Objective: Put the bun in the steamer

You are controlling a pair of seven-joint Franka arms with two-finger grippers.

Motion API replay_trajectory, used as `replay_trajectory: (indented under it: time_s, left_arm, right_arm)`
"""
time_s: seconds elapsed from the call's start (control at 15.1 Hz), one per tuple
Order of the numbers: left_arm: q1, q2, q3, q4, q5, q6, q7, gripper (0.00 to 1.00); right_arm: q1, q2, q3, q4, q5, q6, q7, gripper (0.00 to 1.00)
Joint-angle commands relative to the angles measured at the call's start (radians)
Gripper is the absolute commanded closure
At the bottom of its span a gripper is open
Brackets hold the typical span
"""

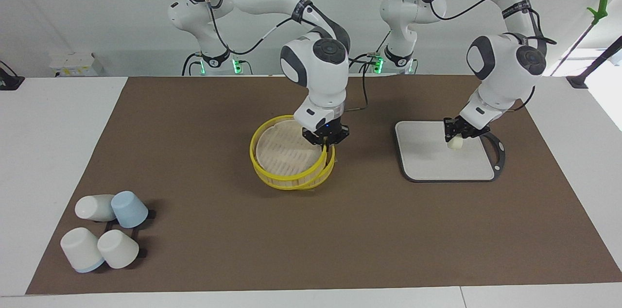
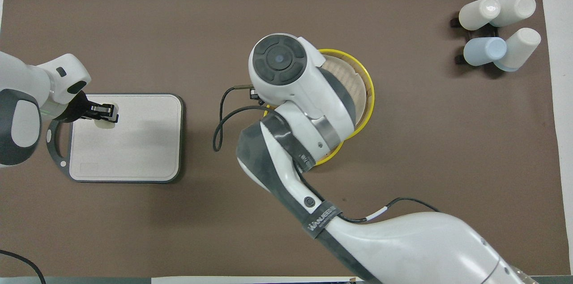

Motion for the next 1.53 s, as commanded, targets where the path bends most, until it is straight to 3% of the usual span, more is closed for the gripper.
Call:
replay_trajectory:
  time_s: [0.0,0.4,0.53,0.8,0.93,1.13,1.46]
  left_arm:
    - [-0.040,0.008,0.009,0.109,-0.017,-0.114,-0.078,0.69]
    - [-0.325,0.040,0.009,0.234,-0.010,-0.104,-0.552,0.68]
    - [-0.429,0.060,0.008,0.223,-0.014,-0.012,-0.672,0.66]
    - [-0.632,0.178,0.008,0.202,-0.014,0.197,-0.853,0.65]
    - [-0.676,0.202,0.008,0.171,-0.014,0.255,-0.875,0.65]
    - [-0.742,0.308,0.011,0.176,-0.004,0.338,-0.933,0.65]
    - [-0.753,0.335,0.011,0.171,-0.004,0.376,-0.945,0.61]
  right_arm:
    - [-0.121,-0.030,0.016,0.024,-0.006,-0.034,-0.164,1.00]
    - [-0.296,-0.078,0.013,0.017,-0.003,-0.078,-0.407,1.00]
    - [-0.344,-0.080,0.016,0.018,-0.004,-0.103,-0.479,1.00]
    - [-0.391,-0.078,0.017,0.018,0.011,-0.124,-0.559,1.00]
    - [-0.390,-0.080,0.017,0.015,0.032,-0.121,-0.559,1.00]
    - [-0.391,-0.080,0.017,0.012,0.034,-0.117,-0.559,1.00]
    - [-0.396,-0.086,0.017,-0.003,0.036,-0.111,-0.550,1.00]
